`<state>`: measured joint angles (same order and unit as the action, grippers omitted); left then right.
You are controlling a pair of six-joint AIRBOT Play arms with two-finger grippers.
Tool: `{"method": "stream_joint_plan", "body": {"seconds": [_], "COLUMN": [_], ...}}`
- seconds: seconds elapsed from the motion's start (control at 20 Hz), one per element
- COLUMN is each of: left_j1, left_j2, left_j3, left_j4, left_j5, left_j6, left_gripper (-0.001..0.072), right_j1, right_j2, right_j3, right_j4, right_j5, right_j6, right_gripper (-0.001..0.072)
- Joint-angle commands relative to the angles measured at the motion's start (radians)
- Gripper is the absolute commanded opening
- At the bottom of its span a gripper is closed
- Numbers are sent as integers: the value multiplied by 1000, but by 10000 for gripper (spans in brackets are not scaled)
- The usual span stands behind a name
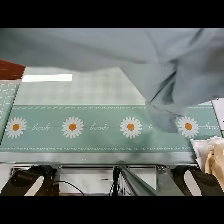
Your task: Fold the shirts.
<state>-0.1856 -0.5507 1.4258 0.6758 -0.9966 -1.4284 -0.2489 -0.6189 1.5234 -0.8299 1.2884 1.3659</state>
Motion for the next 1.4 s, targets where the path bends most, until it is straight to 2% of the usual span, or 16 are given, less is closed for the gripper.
{"method": "stream_joint_plan", "body": {"seconds": [0.0,0.15,0.35,0.5,0.6,0.7,0.8,0.9,1.0,1.05,1.2,1.35], "left_j1": [3,3,5,26,37,37,35,35,34,33,21,25], "left_j2": [69,69,71,69,69,61,41,5,-53,-92,-225,-338], "left_j3": [97,156,176,161,91,-38,-203,-363,-486,-531,-575,-575], "left_j4": [8,8,34,220,290,323,323,314,277,250,244,245], "left_j5": [84,38,-161,-407,-496,-478,-378,-192,-14,47,105,128], "left_j6": [6,-42,-187,-335,-346,-329,-277,-256,-254,-224,-138,-1], "left_gripper": [23,22,22,22,22,22,22,23,23,23,24,23], "right_j1": [-2,-2,-2,-2,3,4,4,39,143,214,376,433], "right_j2": [12,11,11,-35,-59,-105,-162,-240,-352,-416,-590,-718], "right_j3": [182,274,321,314,248,141,14,-76,-99,-99,-99,-99], "right_j4": [21,26,-66,-161,-167,-168,-160,-148,-148,-148,-199,-293], "right_j5": [-18,40,306,571,563,556,465,316,214,166,-16,-191], "right_j6": [80,155,245,259,250,222,181,141,113,88,11,-29], "right_gripper": [34,34,34,34,33,34,33,34,34,34,34,34]}}
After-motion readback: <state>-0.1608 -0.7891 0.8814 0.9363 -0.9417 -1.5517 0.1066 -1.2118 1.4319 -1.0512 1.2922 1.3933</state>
